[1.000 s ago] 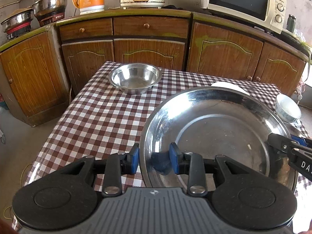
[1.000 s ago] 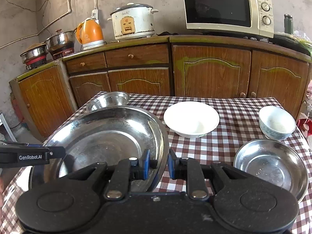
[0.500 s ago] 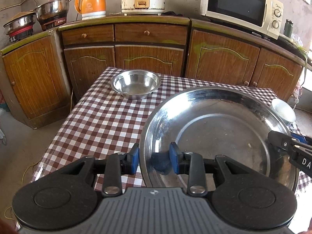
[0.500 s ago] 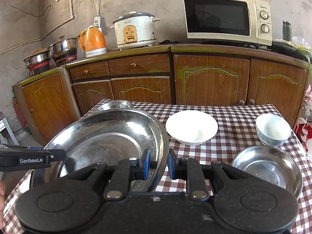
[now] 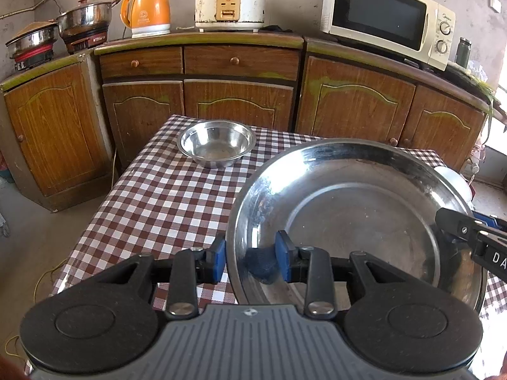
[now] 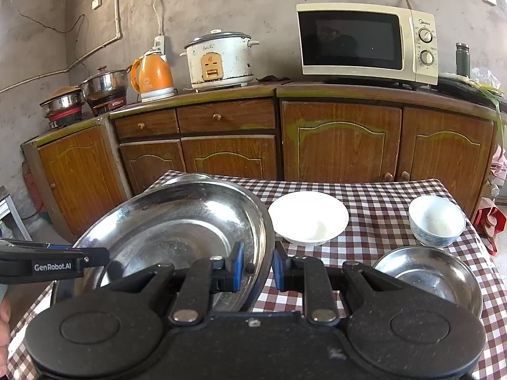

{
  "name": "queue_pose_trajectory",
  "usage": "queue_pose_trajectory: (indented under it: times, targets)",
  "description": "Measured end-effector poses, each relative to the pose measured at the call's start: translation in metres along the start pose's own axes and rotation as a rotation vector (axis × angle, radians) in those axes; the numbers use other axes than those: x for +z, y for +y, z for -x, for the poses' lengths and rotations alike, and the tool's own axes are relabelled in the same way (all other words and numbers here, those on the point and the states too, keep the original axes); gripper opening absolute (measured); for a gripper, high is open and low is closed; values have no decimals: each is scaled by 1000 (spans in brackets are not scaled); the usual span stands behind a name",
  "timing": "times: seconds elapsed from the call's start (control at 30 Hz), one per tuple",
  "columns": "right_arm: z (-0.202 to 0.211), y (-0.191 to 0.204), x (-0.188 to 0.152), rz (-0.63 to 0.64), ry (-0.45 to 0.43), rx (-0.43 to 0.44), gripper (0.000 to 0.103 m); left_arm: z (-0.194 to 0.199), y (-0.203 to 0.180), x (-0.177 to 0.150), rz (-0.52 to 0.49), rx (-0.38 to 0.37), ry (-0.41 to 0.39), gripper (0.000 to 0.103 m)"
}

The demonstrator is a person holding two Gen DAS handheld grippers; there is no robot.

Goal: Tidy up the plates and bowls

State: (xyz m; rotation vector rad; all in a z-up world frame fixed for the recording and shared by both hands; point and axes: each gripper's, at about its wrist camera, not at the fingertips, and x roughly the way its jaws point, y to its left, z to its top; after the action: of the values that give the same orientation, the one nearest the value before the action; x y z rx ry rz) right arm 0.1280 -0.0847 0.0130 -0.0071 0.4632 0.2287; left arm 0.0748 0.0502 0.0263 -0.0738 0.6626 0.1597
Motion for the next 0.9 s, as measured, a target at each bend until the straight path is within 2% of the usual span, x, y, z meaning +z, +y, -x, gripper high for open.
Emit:
queue_pose_trajectory:
  times: [0.9]
  targets:
    - [14,-6,-2,-21,-11,-21,25,4,-8,-5,-17,-23,-1,34]
